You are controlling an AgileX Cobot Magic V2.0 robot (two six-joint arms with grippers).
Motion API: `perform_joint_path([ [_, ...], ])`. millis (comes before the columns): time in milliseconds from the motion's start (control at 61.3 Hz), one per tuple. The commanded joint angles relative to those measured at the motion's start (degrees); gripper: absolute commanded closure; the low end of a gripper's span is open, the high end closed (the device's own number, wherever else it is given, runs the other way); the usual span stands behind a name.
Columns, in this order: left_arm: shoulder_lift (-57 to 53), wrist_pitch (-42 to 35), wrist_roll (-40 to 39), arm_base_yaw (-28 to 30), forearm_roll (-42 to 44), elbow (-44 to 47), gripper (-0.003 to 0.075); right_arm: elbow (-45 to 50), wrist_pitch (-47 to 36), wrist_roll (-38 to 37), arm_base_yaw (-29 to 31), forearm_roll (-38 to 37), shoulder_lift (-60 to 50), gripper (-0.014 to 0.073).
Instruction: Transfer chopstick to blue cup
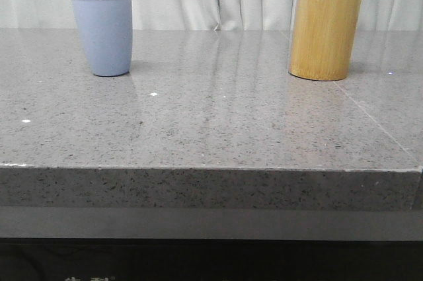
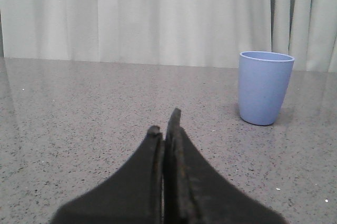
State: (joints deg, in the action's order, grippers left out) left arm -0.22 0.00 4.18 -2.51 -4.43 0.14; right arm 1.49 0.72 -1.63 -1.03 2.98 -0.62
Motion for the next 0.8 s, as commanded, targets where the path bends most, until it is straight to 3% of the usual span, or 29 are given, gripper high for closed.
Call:
perform_joint_path([
  [0, -1.31, -4.57, -0.34, 0.07, -0.43, 0.82, 0.0739, -0.19, -4.57, 0.19, 0.32, -0.51, -1.12, 0.0660],
  [783, -1.31, -7.24, -0.34, 0.07, -0.43, 0.68, 0.0739, -0.25, -4.84, 0.19, 0.32, -0.58, -1.12, 0.0660],
])
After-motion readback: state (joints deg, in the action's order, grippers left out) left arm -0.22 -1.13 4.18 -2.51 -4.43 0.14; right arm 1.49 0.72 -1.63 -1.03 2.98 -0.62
